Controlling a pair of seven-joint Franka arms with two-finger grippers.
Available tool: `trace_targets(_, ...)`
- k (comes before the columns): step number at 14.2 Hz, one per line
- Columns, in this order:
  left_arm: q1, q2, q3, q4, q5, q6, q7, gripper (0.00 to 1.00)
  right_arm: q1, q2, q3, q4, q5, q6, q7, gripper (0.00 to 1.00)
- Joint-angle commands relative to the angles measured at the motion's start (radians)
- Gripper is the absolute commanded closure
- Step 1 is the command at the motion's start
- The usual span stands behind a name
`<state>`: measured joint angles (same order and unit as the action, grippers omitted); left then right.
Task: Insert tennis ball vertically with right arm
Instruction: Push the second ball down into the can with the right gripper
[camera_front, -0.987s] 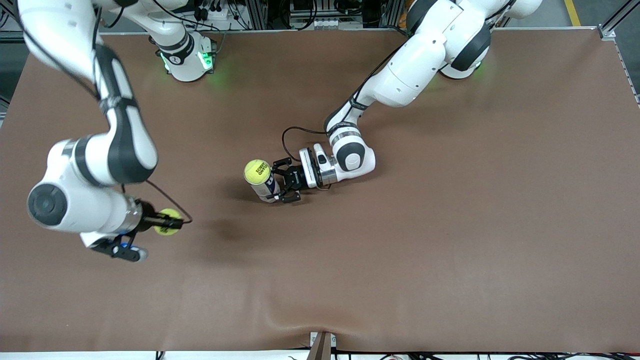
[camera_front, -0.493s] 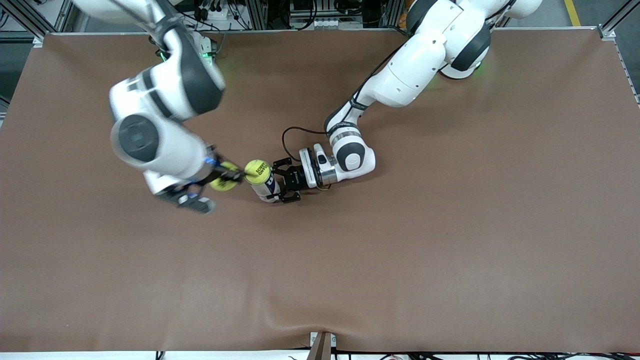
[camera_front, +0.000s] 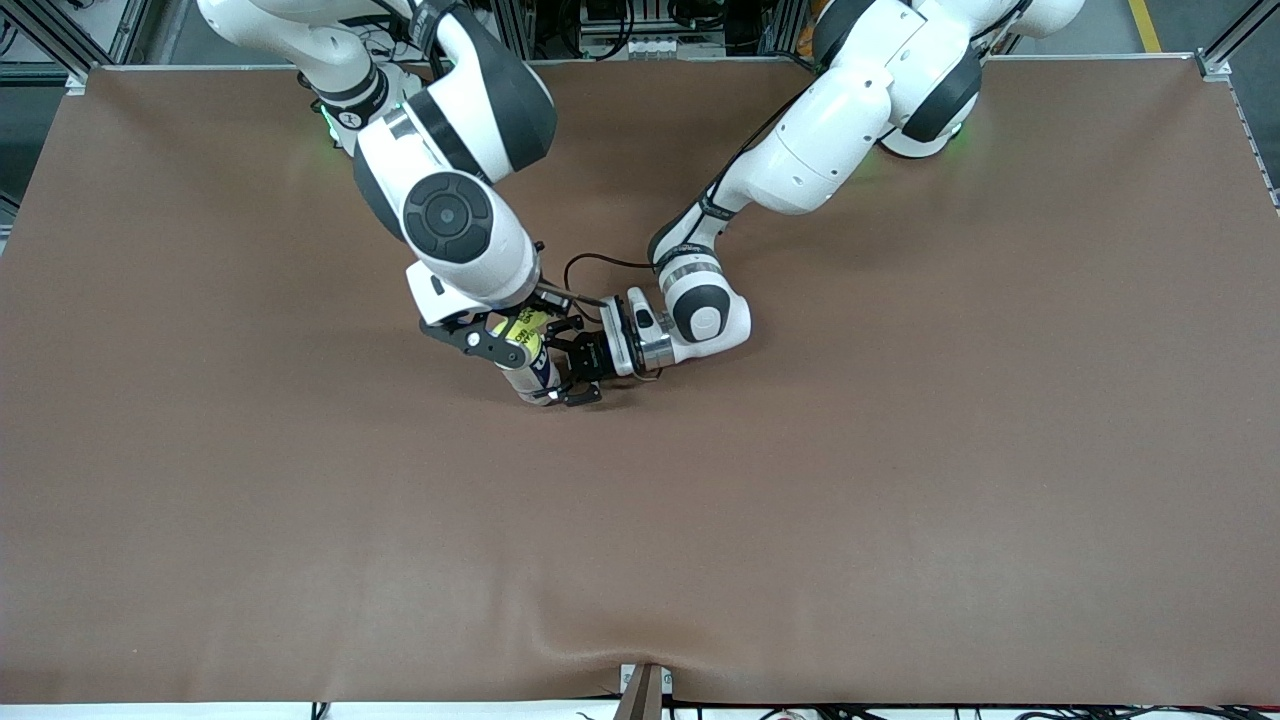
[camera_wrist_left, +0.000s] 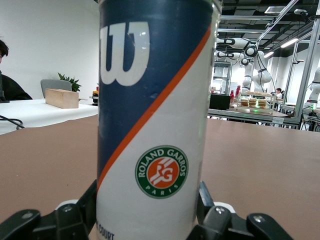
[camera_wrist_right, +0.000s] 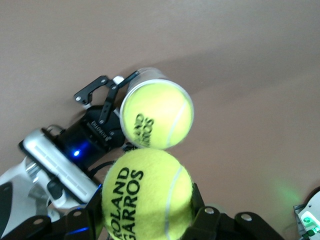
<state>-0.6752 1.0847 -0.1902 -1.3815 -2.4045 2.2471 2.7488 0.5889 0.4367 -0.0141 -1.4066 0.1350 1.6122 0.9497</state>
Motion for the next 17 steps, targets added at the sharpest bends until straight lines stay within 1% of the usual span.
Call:
trace_targets(1,-0.004,0.031,-0.005,0.01,-0.05,0.008,0.141,0.22,-0.017,0.036,-0.004,0.002,-0.002,0.011,0.003,0.44)
trace_targets(3,-0.003,0.032,-0.005,0.01,-0.05,0.008,0.14,0.22,-0.017,0.068,-0.004,0.0,-0.006,0.046,0.004,0.44)
trace_targets(8,-0.004,0.032,-0.005,0.009,-0.05,0.008,0.14,0.22,-0.043,0.08,-0.007,0.002,-0.009,0.063,-0.003,0.44)
trace_targets(9,-0.004,0.032,-0.005,0.01,-0.05,0.008,0.14,0.22,-0.052,0.083,-0.007,0.0,-0.006,0.078,-0.003,0.41)
trace_targets(10,-0.004,0.034,-0.005,0.01,-0.05,0.008,0.141,0.22,-0.05,0.088,-0.007,0.0,-0.006,0.08,-0.003,0.27)
trace_targets(11,-0.004,0.034,-0.005,0.01,-0.05,0.008,0.14,0.22,-0.041,0.091,-0.007,0.0,-0.006,0.081,0.001,0.0)
trace_targets(17,-0.004,0.034,-0.005,0.01,-0.051,0.008,0.14,0.22,-0.037,0.096,-0.007,0.002,0.0,0.08,0.008,0.0)
